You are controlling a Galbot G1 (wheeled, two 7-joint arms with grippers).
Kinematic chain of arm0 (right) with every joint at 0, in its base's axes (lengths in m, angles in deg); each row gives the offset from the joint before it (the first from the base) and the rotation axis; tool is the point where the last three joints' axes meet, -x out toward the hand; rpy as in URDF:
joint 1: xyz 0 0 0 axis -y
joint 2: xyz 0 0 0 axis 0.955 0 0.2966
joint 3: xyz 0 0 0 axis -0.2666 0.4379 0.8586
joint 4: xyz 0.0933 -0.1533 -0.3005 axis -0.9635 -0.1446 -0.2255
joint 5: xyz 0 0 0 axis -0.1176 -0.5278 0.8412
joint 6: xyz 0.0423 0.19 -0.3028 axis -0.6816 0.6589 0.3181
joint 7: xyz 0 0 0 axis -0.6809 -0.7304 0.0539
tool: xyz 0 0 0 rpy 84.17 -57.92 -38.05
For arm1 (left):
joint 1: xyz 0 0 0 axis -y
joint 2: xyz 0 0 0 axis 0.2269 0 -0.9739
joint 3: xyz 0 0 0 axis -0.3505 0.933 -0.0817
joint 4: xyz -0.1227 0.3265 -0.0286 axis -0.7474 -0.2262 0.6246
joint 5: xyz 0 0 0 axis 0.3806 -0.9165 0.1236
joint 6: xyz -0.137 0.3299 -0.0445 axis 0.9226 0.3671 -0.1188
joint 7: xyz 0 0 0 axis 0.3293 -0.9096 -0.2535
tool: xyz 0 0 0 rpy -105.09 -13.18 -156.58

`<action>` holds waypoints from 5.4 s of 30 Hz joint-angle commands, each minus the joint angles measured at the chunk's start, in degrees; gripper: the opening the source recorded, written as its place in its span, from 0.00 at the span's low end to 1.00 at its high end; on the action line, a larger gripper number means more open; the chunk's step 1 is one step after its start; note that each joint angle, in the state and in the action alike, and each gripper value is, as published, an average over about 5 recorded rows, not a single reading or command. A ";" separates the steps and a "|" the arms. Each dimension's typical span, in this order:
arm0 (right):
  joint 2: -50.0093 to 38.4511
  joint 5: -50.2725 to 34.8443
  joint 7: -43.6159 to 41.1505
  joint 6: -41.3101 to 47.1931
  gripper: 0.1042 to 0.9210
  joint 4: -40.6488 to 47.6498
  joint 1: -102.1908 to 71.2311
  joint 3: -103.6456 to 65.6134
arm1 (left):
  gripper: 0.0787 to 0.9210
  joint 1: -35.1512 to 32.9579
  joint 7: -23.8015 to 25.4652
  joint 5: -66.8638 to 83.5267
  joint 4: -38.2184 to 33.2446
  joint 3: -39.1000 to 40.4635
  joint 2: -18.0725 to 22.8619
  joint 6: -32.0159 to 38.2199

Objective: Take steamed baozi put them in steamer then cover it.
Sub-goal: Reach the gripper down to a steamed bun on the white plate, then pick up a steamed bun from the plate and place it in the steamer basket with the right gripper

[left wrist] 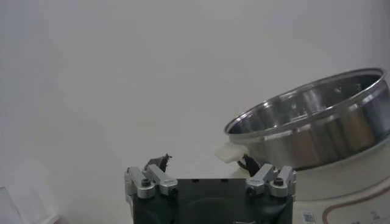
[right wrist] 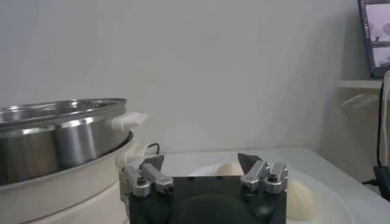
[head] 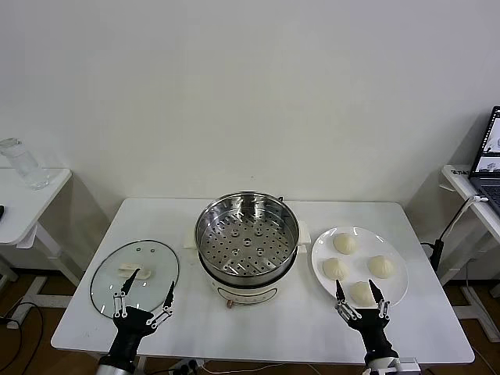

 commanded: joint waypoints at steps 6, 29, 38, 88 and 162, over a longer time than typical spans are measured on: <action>-7.26 -8.10 2.64 10.14 0.88 3.42 17.18 -1.54 | 0.88 -0.03 0.00 0.02 -0.67 0.14 0.05 0.11; -22.98 -15.54 -44.77 16.71 0.88 48.33 80.30 43.80 | 0.88 0.28 -0.03 -0.34 -1.68 0.41 1.20 -0.15; -19.35 7.63 -80.11 15.04 0.88 62.29 95.92 54.89 | 0.88 0.31 0.12 -0.33 -1.71 0.31 1.39 -0.60; -3.06 42.31 -82.07 4.90 0.80 76.11 95.86 59.40 | 0.88 -0.52 -0.12 -0.83 -1.28 -1.39 3.06 0.30; 19.92 48.08 -84.74 -21.55 0.70 61.85 113.20 79.94 | 0.88 -1.02 -0.80 -0.79 -2.43 -1.36 3.10 1.35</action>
